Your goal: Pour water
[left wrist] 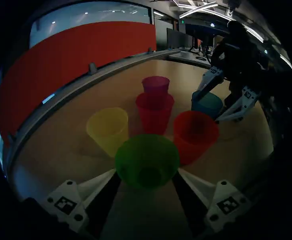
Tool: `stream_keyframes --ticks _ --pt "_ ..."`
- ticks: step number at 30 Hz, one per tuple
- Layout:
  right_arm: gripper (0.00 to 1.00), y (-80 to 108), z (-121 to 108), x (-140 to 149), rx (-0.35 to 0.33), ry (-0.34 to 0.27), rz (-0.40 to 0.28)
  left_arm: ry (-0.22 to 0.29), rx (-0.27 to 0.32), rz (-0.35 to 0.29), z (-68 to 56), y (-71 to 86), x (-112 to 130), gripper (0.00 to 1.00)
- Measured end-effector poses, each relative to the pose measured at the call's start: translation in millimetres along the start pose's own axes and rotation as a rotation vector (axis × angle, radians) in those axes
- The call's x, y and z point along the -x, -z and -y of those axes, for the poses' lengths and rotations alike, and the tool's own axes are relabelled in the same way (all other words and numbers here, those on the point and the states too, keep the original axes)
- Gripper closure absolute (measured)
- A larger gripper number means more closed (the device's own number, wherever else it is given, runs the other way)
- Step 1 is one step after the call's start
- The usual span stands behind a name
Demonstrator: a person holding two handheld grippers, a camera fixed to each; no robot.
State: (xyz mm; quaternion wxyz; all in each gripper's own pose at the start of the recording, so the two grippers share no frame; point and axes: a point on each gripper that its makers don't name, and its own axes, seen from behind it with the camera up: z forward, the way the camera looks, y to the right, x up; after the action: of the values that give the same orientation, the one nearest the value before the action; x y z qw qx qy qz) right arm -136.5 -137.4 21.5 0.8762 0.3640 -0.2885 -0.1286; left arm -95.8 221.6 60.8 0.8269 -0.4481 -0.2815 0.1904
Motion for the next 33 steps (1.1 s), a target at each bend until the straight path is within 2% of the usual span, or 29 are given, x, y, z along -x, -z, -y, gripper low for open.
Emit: stream_keyframes --ticks 5,11,18,24,33 --pt "0.12 -1.2 2.4 -0.9 -0.006 0.001 -0.004 -0.001 0.008 0.002 -1.9 1.8 1.5 0.19" --pt "0.13 0.2 3.1 0.0 -0.011 -0.002 -0.005 0.046 0.031 -0.011 -4.0 4.8 0.3 0.19" --pt "0.13 4.0 5.0 -3.4 -0.013 -0.005 -0.016 0.067 0.03 -0.04 -4.1 12.7 -8.0 0.19" --pt "0.13 11.9 6.9 -13.9 -0.006 -0.005 -0.045 0.068 0.018 -0.069 -8.1 24.3 -15.9 0.19" --pt "0.13 31.6 10.9 -35.3 -0.005 -0.006 -0.093 0.061 -0.027 -0.142 -13.4 51.6 -38.1 0.19"
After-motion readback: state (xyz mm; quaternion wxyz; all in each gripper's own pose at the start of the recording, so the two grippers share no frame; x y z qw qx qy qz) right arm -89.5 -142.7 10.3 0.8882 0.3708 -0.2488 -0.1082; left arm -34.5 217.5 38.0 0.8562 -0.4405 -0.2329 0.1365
